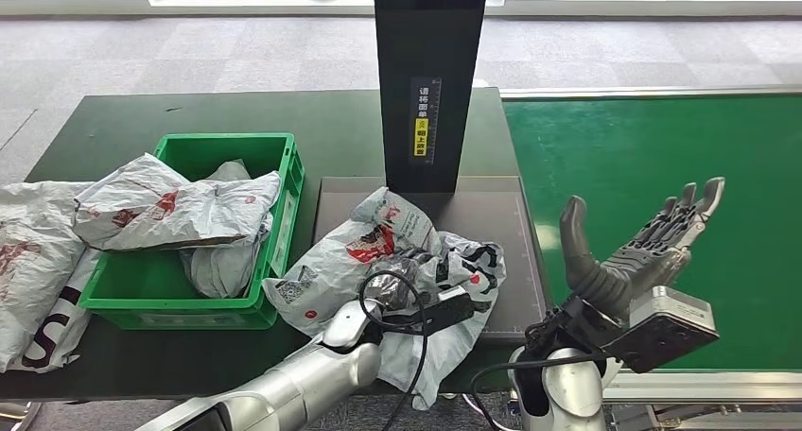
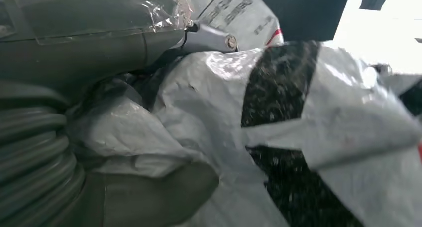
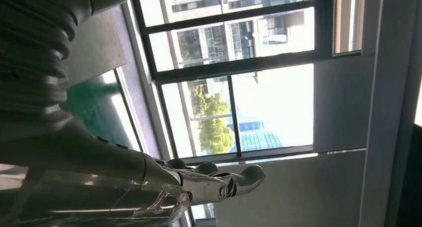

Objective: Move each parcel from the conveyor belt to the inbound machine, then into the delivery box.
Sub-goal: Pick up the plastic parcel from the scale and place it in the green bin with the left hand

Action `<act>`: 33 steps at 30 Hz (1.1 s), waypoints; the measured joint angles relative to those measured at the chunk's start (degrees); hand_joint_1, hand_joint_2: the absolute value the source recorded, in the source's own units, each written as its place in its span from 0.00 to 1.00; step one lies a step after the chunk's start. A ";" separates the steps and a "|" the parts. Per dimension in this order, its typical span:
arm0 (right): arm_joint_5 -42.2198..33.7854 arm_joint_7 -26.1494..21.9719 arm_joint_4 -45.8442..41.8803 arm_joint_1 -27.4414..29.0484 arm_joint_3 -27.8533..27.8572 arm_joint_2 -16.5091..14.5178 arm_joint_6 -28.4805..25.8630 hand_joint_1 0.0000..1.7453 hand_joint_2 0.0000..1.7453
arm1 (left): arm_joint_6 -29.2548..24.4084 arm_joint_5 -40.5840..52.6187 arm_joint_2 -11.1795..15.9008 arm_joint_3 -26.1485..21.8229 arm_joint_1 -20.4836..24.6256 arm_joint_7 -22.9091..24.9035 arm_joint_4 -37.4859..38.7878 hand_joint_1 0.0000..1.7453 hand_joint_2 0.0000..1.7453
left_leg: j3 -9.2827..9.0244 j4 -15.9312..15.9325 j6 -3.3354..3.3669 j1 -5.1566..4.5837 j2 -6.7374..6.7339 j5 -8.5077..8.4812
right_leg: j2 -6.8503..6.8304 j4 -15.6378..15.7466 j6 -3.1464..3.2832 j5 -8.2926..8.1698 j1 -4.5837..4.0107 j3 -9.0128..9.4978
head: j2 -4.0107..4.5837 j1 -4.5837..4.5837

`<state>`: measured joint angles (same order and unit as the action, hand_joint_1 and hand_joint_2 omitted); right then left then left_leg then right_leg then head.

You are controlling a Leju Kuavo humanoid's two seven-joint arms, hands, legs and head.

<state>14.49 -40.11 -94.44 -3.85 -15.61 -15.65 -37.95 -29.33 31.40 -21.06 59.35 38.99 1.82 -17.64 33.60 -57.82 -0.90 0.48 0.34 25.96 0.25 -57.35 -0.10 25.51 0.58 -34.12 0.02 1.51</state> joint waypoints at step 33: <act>0.49 0.07 0.78 0.12 -0.15 0.15 -1.99 0.00 1.00 | -10.80 58.02 5.88 -18.11 0.57 23.11 -27.70 1.00 1.00 | 0.07 0.00 -0.11 0.00 0.02 -0.13 | -0.02 -0.16 0.06 -0.05 -0.04 -0.14 | 0.00 0.00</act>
<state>14.98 -40.04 -93.66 -3.73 -15.76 -15.50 -39.94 -40.13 89.43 -15.18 41.23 39.56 24.92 -45.34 33.67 -57.81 -1.01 0.48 0.36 25.83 0.23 -57.51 -0.04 25.46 0.54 -34.26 0.02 1.51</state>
